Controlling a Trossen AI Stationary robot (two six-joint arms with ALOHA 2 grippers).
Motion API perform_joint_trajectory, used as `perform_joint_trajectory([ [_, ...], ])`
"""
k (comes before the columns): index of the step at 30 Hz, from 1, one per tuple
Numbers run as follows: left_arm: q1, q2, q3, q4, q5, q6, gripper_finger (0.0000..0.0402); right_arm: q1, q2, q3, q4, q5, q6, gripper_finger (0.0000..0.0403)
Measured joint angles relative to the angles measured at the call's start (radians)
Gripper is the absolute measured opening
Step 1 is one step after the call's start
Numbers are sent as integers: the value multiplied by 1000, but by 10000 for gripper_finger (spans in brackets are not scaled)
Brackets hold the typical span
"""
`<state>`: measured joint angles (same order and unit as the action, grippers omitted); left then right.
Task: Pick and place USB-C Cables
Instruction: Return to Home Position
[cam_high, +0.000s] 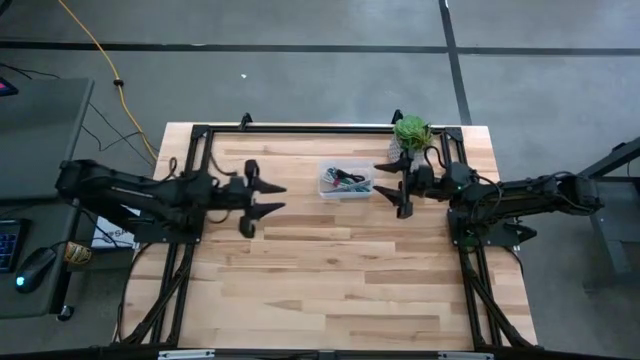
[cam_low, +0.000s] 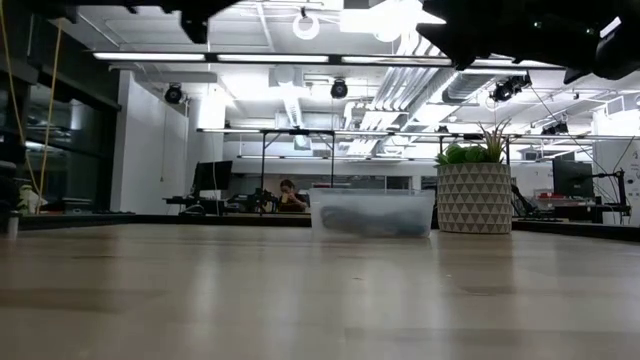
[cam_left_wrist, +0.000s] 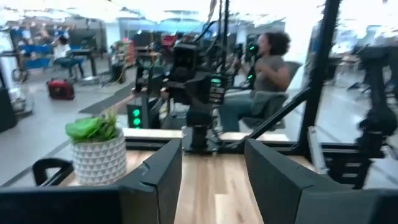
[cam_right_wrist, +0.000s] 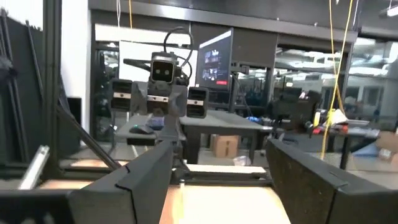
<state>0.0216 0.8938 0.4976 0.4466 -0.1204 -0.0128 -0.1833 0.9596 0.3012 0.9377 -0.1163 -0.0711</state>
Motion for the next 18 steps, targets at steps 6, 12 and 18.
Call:
perform_joint_trajectory([
  [6,-61,-125,-58,-22,11,23,156,0,0,0,1,0,116,251],
  [12,-85,-216,-107,-23,0,11,156,0,0,0,2,0,144,251],
  [18,-87,-260,-109,-24,-25,38,156,0,0,0,2,3,163,251],
])
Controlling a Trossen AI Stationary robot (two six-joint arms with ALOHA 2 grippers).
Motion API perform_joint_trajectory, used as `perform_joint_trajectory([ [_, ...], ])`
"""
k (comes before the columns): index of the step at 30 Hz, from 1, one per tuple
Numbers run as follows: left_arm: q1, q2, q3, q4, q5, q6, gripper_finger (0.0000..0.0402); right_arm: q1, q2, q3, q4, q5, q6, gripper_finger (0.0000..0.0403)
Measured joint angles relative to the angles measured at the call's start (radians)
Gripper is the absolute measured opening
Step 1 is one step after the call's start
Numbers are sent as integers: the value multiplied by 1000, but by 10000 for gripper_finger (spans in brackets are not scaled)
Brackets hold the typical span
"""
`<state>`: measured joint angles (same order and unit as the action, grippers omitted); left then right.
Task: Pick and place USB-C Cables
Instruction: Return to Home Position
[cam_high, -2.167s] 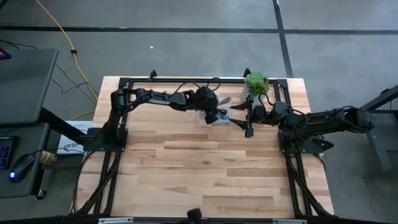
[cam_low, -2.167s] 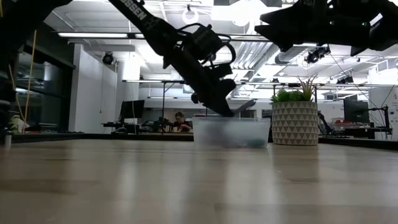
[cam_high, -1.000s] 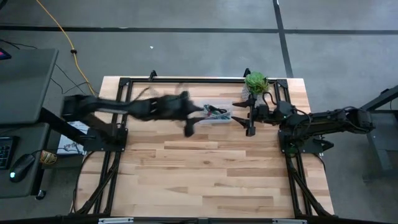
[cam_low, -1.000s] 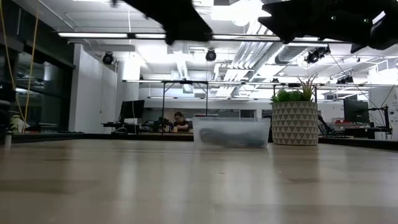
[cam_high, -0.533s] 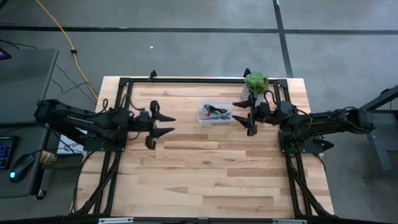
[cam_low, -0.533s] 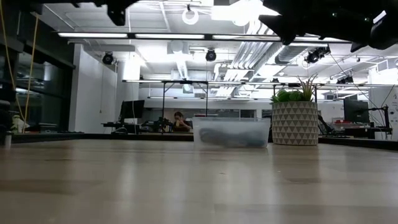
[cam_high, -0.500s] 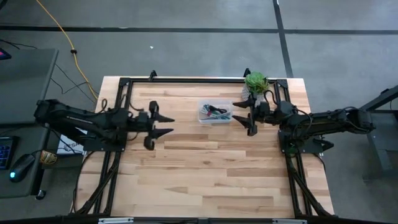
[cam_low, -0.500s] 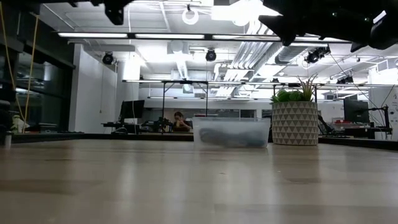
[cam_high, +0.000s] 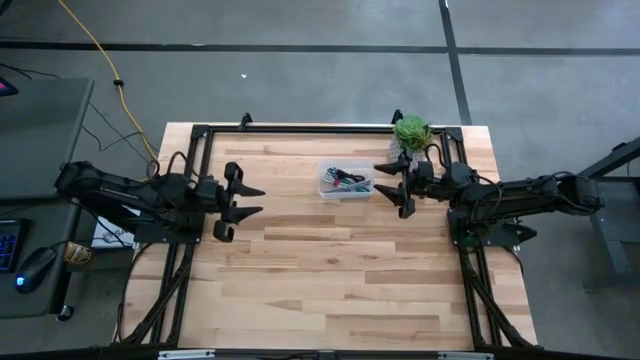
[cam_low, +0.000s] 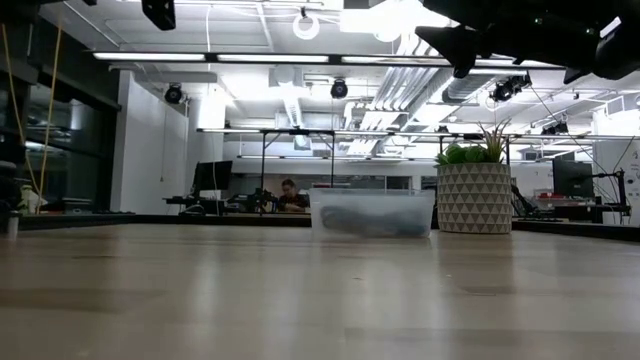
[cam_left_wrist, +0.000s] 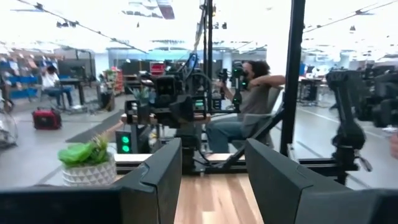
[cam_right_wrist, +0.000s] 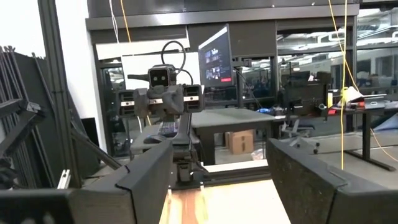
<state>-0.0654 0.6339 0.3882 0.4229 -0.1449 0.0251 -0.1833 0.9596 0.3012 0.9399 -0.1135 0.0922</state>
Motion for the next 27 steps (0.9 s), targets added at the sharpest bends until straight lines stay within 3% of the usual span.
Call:
perform_joint_trajectory([
  [15,1,-5,0,1,-16,51,156,0,0,0,-4,0,33,251],
  [27,1,-5,0,1,-16,4,156,0,0,0,-158,-4,94,251],
])
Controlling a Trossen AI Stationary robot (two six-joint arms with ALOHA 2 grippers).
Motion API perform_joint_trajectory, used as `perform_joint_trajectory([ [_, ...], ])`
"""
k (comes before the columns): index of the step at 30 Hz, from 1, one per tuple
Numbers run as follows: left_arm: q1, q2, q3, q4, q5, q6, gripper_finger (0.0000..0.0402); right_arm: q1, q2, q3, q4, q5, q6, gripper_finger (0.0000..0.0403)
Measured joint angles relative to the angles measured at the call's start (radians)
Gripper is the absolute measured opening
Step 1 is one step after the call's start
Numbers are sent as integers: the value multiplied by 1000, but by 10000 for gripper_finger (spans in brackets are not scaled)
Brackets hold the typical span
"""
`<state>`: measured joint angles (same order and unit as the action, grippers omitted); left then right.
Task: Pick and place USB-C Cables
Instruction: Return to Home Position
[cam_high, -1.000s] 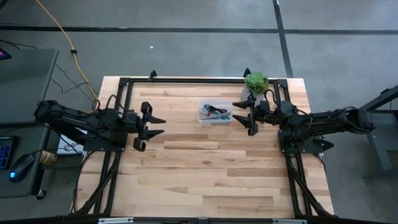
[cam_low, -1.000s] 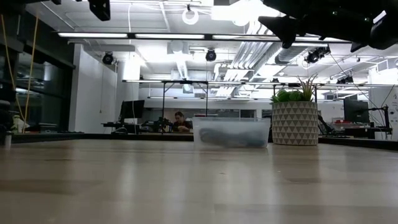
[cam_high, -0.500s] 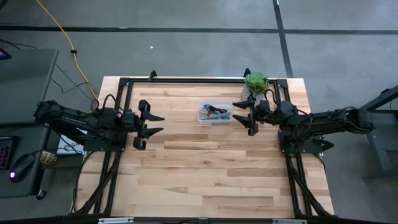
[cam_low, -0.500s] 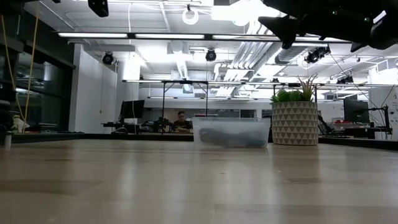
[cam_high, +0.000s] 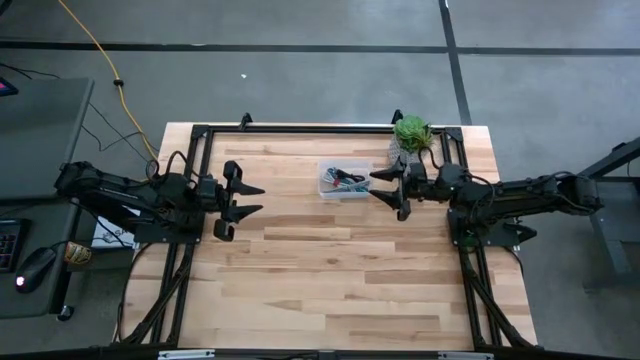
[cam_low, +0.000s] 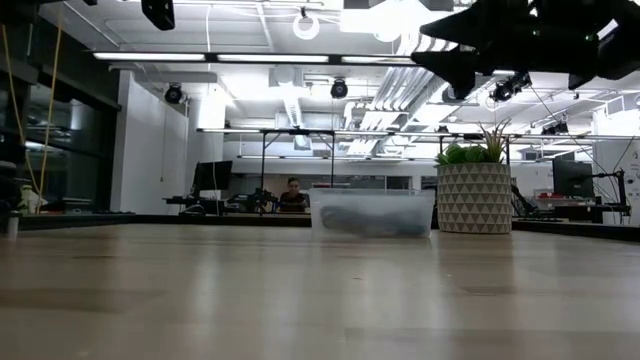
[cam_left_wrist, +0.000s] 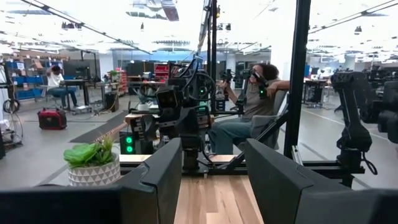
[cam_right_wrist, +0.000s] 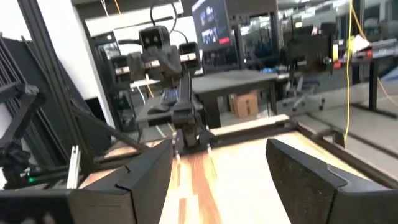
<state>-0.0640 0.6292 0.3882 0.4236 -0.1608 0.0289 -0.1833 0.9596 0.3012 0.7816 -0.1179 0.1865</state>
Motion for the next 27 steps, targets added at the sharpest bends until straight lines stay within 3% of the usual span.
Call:
perform_joint_trajectory([
  [17,-2,-10,0,-16,3,-69,156,0,-16,0,-117,-56,-38,251],
  [22,-3,-33,0,-29,48,-76,156,0,-96,0,-188,-55,-61,251],
  [27,-3,-60,0,-31,53,-69,156,0,-219,0,-388,-59,-55,251],
])
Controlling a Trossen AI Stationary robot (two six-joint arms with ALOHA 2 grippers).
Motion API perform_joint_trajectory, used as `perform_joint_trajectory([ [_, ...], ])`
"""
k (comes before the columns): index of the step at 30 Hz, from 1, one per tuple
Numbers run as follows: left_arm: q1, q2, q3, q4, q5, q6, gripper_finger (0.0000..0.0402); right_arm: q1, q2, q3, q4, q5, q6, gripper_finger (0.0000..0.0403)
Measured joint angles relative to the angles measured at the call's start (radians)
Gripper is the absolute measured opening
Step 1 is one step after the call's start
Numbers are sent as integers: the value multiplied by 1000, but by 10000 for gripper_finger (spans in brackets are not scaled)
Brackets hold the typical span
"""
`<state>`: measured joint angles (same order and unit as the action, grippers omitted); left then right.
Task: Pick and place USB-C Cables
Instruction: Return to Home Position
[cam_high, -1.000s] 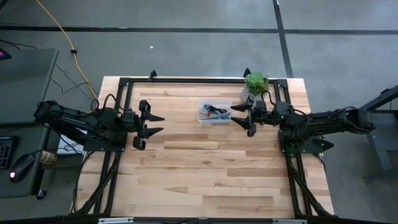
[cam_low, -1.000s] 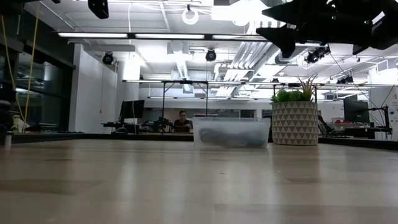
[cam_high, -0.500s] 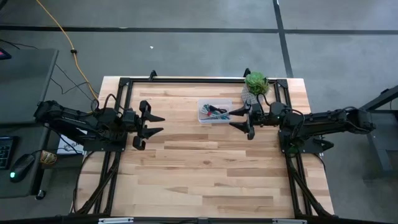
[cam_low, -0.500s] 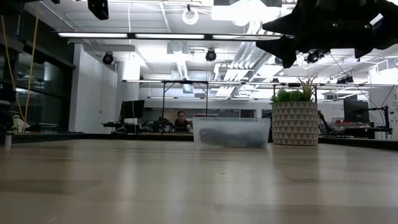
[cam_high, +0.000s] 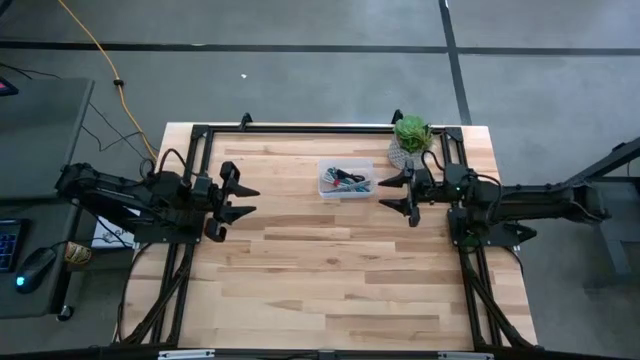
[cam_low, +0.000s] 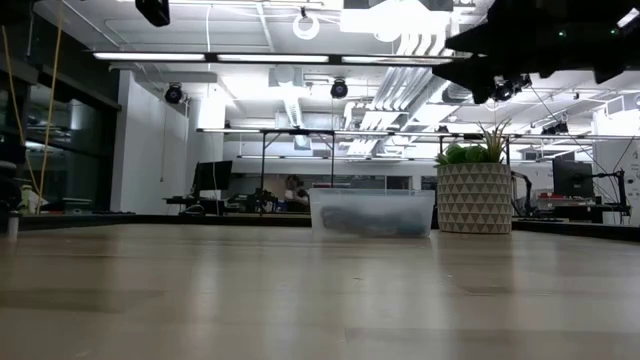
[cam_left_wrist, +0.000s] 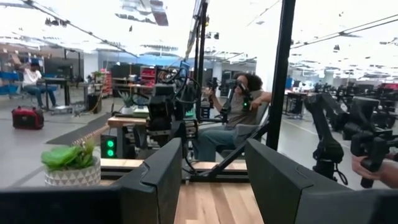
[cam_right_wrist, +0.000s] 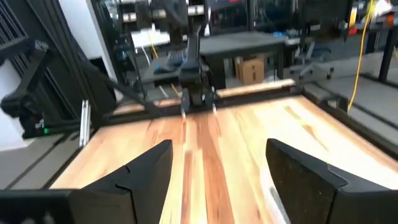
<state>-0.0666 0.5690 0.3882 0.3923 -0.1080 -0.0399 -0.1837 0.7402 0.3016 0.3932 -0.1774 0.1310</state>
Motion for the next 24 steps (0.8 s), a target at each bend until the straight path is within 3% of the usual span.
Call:
perform_joint_trajectory([
  [8,0,-20,0,-5,0,26,156,0,-202,0,-187,1,0,251],
  [15,0,-20,0,-30,1,17,156,0,-346,-84,-195,17,4,237],
  [19,0,-20,0,-30,1,17,156,1,-438,-137,-187,25,60,188],
  [24,0,-20,0,-30,1,17,156,22,-549,-221,-171,12,132,62],
])
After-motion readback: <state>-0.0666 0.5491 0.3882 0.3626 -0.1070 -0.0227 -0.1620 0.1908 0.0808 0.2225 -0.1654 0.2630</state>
